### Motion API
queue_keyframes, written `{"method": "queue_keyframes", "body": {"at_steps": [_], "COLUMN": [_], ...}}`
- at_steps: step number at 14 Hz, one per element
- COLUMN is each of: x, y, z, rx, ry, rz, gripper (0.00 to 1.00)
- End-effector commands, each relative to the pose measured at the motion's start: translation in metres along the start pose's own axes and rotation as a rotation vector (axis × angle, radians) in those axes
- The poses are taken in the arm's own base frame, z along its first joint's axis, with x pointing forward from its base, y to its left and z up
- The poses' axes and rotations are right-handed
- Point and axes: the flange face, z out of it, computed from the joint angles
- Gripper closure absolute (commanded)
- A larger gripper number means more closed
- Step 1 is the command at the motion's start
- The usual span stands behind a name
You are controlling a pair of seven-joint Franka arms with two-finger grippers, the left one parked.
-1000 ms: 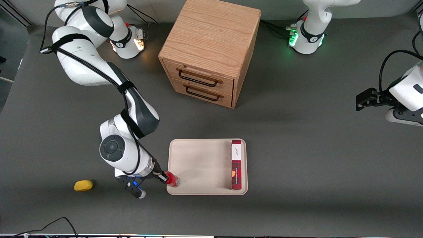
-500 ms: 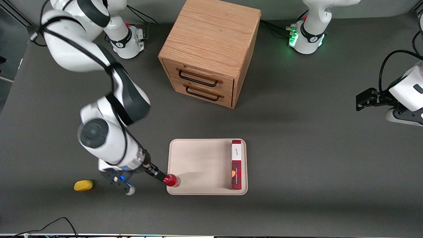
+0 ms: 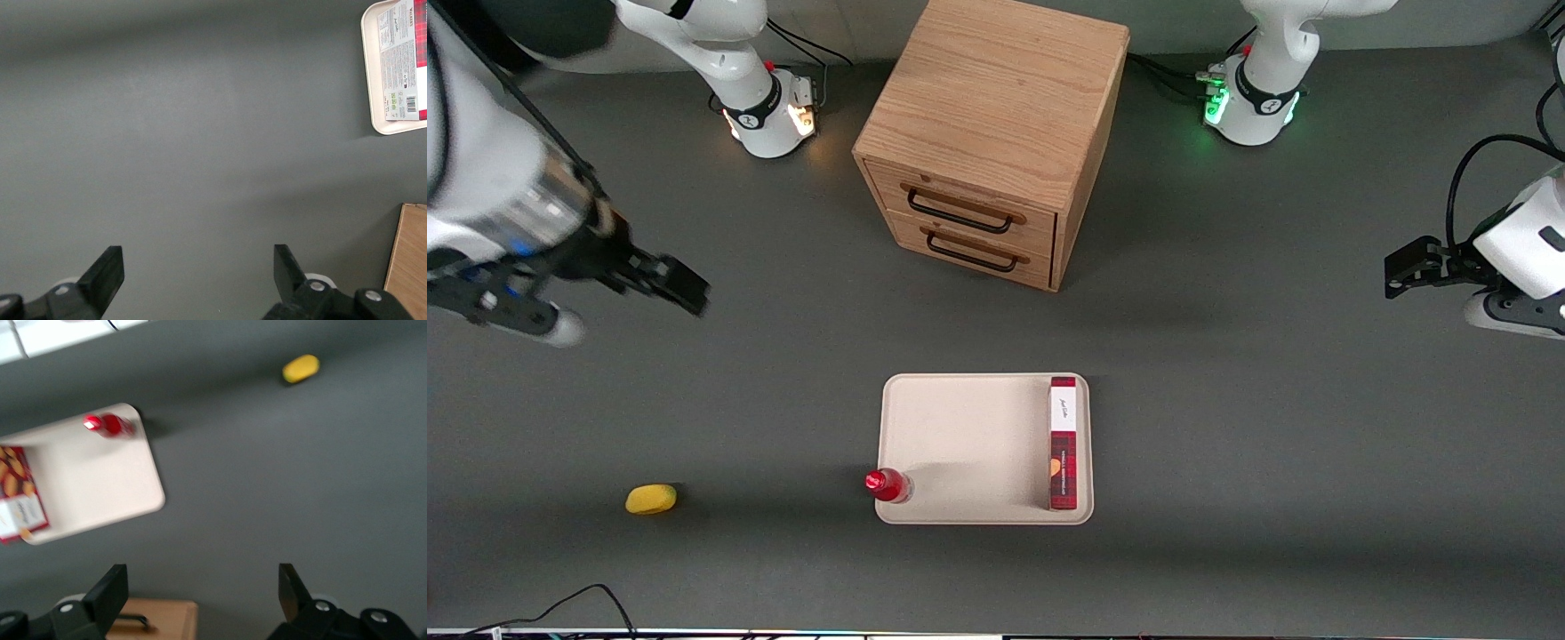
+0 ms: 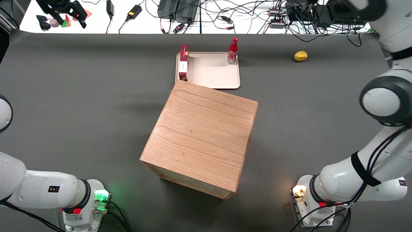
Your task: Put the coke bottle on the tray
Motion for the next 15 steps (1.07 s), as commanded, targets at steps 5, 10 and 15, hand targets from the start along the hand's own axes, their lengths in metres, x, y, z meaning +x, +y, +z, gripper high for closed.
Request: {"method": "queue_keyframes", "body": {"at_steps": [5,10,15], "x": [-0.026,-0.047,-0.043], "y": [0.117,0.131,0.131], "z": [0.025,0.072,0.047], "rx": [0.009,0.037,0.052], "ry": [-0.084,-0.023,0.004], "rz": [-0.069,-0.055,-0.089], "gripper": [0.0,0.0,0.0]}}
